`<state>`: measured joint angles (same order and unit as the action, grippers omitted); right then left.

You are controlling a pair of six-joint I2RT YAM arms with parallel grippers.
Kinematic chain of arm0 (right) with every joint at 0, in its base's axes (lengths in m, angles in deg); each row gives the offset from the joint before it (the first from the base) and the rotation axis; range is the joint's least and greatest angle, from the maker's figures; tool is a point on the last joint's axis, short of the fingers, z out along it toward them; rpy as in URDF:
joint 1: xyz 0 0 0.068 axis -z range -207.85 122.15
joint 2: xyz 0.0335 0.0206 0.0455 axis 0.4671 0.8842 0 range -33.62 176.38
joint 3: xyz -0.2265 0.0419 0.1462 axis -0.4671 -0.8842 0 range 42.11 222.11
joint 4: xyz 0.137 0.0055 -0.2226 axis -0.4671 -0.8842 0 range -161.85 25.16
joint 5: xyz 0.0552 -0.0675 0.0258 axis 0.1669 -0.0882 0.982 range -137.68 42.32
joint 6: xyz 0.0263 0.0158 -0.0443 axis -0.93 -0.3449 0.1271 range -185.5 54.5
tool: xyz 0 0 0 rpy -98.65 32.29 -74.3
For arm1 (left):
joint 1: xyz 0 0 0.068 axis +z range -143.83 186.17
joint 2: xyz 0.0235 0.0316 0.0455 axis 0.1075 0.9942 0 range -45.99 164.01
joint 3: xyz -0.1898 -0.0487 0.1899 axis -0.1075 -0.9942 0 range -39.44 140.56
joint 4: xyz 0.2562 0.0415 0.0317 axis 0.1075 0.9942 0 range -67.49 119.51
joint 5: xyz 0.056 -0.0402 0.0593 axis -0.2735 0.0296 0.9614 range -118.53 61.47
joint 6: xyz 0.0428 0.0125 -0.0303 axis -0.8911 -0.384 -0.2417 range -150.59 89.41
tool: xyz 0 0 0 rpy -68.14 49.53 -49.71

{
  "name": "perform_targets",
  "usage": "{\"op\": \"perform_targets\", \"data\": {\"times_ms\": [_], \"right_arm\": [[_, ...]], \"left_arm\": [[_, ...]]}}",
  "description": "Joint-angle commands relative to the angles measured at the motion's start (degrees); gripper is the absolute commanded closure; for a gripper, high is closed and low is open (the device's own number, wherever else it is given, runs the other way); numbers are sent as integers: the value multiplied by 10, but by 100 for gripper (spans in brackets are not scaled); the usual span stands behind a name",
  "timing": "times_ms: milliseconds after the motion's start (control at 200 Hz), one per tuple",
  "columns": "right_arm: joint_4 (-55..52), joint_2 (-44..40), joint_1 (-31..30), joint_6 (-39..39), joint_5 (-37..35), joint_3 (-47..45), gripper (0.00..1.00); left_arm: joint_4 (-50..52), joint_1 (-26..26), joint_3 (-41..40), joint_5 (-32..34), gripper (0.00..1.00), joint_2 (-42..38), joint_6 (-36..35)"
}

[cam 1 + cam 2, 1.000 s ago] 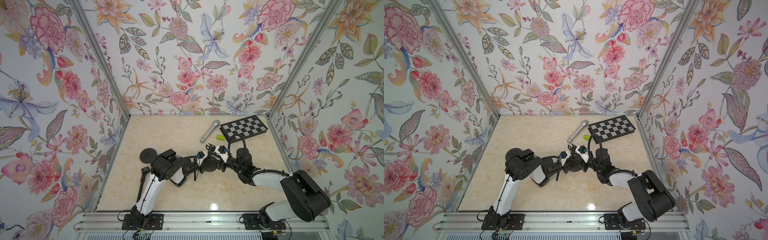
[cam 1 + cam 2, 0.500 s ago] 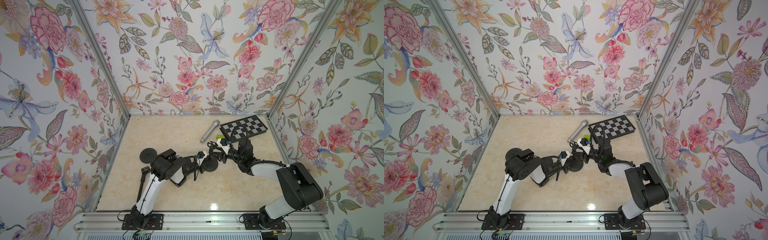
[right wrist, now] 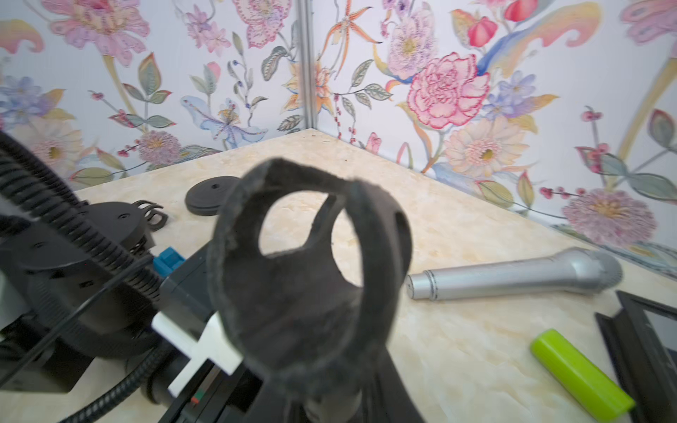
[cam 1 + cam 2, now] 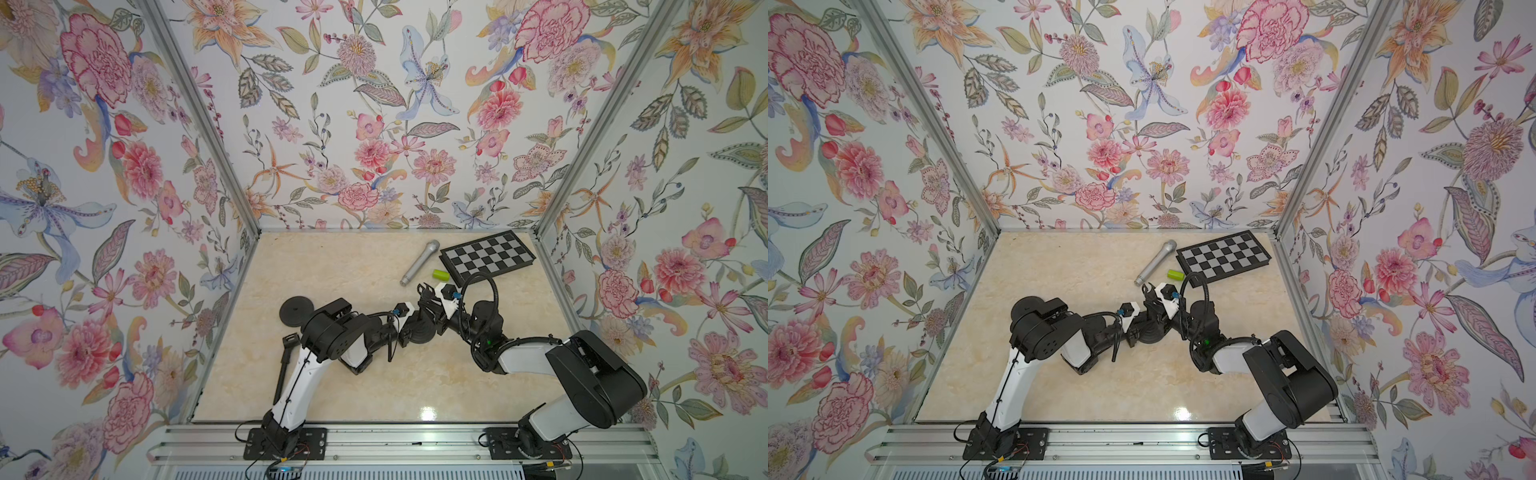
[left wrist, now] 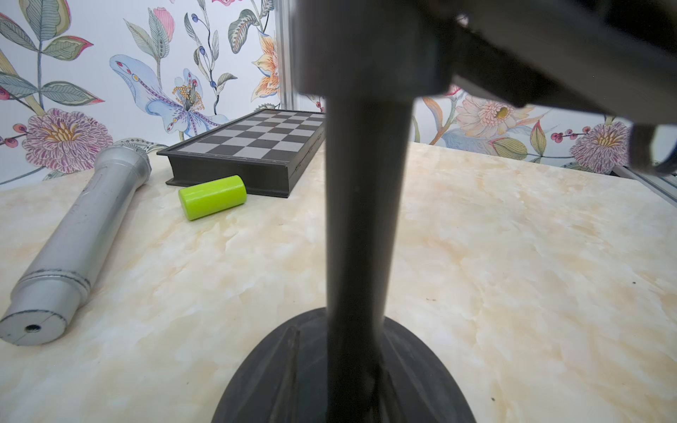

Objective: Assemble a microphone stand
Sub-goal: Screw the microphone stand pole into the microphone stand base.

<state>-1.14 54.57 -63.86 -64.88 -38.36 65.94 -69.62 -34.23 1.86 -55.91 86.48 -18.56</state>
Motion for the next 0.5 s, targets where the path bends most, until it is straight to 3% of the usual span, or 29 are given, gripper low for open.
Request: {"op": "perform_targets", "data": {"times_ms": [0, 65, 140, 175, 250, 325, 495], "right_arm": [[-39, 18, -84, -63, -331, -27, 100], [-13, 37, -110, -93, -363, -32, 100], [-16, 43, -111, -84, -295, -30, 100], [-18, 38, -106, -64, -239, -31, 100], [-29, 18, -79, -7, -98, -35, 72], [-57, -11, -38, 28, 10, -34, 58], [-124, -37, 102, 74, 340, 6, 44]], "left_arm": [[-133, 10, -29, 58, 67, 56, -7], [-133, 9, -24, 59, 67, 65, -1], [-133, 9, -23, 57, 67, 62, -2], [-133, 10, -25, 55, 67, 58, -5], [-133, 9, -27, 58, 67, 59, -8], [-133, 10, -27, 57, 66, 60, -7], [-133, 8, -30, 55, 66, 59, -9]]}}
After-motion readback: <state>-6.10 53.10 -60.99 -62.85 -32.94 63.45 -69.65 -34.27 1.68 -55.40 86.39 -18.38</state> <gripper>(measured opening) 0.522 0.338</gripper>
